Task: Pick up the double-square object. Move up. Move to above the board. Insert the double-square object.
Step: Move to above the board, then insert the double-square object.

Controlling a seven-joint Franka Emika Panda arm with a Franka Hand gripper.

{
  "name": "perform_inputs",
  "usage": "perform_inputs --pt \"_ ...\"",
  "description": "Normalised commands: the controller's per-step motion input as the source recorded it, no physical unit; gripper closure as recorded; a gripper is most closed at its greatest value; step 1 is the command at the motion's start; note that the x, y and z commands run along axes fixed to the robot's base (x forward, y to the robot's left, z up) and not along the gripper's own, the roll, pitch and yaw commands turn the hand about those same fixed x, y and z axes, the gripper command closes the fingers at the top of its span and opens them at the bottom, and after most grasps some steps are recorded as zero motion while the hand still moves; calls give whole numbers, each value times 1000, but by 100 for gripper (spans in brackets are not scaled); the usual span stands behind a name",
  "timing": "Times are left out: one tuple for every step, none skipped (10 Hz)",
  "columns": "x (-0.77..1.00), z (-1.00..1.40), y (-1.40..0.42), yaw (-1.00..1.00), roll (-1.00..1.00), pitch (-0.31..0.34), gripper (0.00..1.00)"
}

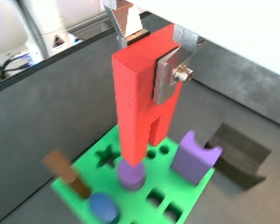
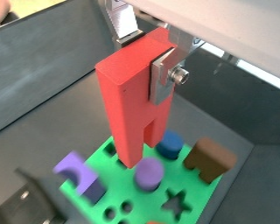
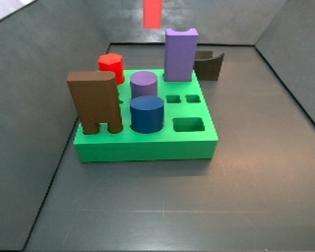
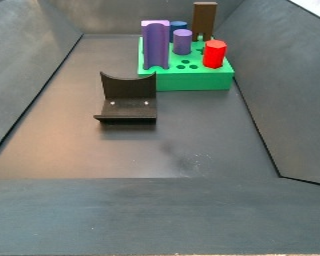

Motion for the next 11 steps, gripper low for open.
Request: perform_inputs --pt "46 123 -776 10 3 123 100" --pt "53 98 -539 11 5 135 100" --pt "58 59 -284 7 5 123 100" --pt "55 43 -202 7 5 114 100" --pt "146 -351 40 -989 3 -44 100" --pt "149 -363 34 -991 11 -34 100" --pt "151 -346 34 -994 4 -41 100" --pt "160 -337 43 -986 0 -46 100" --pt "157 -349 34 -989 6 -39 100" --pt "160 -340 37 -989 0 -43 100" --pt "169 -320 43 -980 0 -56 100"
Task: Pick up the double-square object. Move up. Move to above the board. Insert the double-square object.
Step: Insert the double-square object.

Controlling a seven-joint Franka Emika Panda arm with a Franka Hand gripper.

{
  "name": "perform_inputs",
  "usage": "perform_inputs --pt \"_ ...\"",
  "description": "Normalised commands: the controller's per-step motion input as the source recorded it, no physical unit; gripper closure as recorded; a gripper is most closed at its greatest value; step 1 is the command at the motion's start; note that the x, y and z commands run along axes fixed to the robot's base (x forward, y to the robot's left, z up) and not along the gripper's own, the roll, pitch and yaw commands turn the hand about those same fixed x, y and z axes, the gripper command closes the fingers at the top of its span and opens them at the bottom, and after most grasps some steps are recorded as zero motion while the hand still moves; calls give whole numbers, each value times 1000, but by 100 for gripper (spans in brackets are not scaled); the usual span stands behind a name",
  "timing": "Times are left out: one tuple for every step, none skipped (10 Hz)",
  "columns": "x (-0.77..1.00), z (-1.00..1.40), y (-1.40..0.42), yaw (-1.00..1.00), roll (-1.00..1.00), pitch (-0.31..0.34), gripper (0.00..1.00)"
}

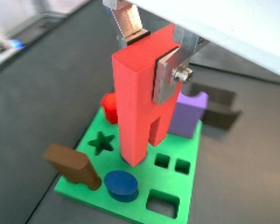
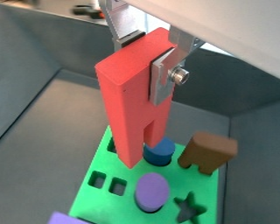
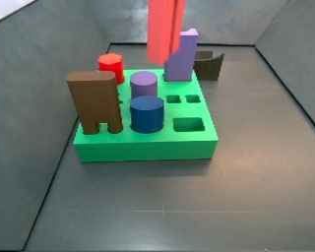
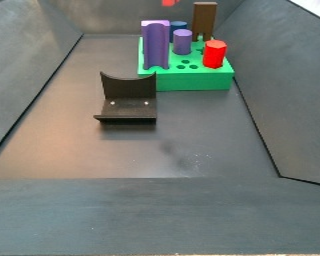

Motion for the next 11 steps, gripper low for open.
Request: perform_inputs --pt "297 -306 74 -889 7 -46 100" --pt "383 -303 103 -837 19 -27 100" --pt "337 -369 83 -866 47 0 100" --pt "177 -417 34 -977 23 -11 100" --pt "109 -420 9 -1000 4 -30 100" --pt "51 -429 0 -1000 0 -43 100" --pt "9 -460 0 -1000 0 -41 100" --pt "0 -474 0 -1000 1 -33 100" --pt "0 -426 0 -1000 0 -63 100" --pt "0 -397 0 -1000 0 -80 100" --pt "0 -397 0 -1000 0 -77 100"
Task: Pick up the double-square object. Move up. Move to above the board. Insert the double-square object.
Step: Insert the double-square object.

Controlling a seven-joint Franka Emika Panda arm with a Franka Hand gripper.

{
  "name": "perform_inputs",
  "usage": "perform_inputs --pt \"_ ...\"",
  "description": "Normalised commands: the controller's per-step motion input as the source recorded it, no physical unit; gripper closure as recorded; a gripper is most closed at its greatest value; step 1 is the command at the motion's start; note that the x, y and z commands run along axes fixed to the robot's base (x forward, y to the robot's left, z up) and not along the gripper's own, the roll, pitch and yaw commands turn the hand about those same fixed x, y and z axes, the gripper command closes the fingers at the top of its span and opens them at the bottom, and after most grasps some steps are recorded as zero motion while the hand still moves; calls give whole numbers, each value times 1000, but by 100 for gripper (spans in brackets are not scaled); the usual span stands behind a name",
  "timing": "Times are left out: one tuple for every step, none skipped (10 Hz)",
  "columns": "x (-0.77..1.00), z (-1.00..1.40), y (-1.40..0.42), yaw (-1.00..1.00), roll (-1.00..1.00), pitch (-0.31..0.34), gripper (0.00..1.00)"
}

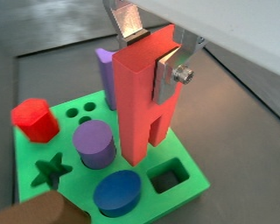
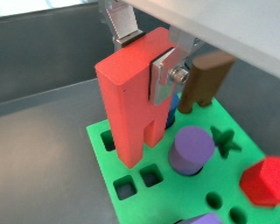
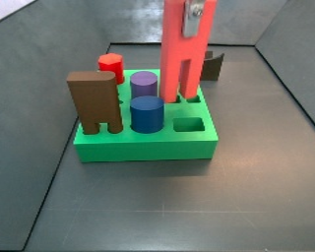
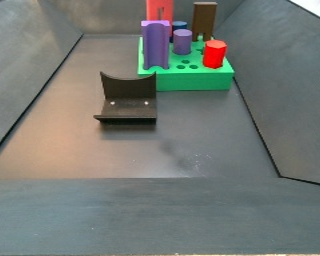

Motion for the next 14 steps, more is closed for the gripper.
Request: perform_inputs --pt "0 -400 0 -1000 0 -77 100" --pt "111 -66 109 -657 0 0 100" --pt "66 -46 0 -449 0 34 100" --pt "120 0 74 -254 0 0 100" --pt "134 0 34 -363 0 -30 100" --pt "0 0 243 -746 0 -67 100" --pt "0 -71 263 -731 0 -1 100" --pt "29 -29 377 -614 0 0 100" --pt "0 -23 203 -71 0 0 100" --pt "60 -71 80 -169 0 0 100" --pt "-57 -100 0 0 41 0 100" --pt "0 -269 0 126 20 0 100" --pt "51 -211 80 194 0 0 100" --pt "0 -94 157 166 0 0 100"
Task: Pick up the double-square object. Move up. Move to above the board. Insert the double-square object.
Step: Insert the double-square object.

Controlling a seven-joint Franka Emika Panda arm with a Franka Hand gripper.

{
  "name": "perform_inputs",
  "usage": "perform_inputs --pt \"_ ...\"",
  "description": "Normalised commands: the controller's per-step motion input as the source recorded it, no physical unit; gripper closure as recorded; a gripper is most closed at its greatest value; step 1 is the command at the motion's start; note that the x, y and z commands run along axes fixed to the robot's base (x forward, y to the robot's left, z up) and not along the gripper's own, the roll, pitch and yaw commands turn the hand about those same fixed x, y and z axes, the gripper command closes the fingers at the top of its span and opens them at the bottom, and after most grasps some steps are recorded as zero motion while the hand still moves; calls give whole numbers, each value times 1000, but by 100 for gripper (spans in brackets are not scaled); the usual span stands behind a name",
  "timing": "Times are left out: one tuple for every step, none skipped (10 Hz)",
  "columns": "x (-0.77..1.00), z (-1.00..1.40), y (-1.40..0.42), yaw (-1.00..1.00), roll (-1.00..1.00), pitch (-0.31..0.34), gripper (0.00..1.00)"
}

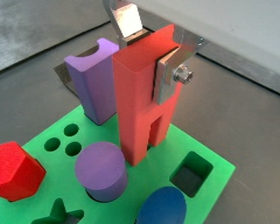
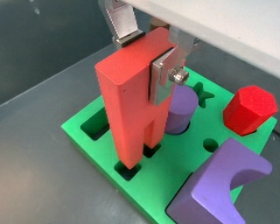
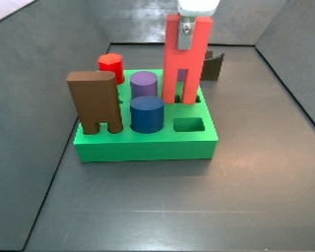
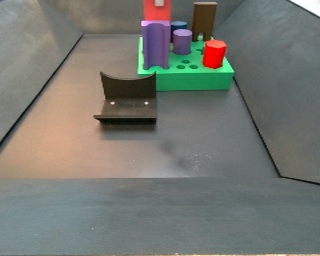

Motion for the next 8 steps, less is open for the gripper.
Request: perform_inputs --pt "66 -49 186 231 0 0 100" --pt "123 -60 123 226 0 0 100" --pt "77 -94 0 123 -19 -4 100" --pt "0 -129 -66 0 -64 -70 100" --pt "0 -137 -163 0 -84 -99 100" --pt "54 -157 -143 0 -71 -77 100" --pt "6 -166 -40 0 -44 -66 100" --pt "3 -180 0 0 -34 -36 100"
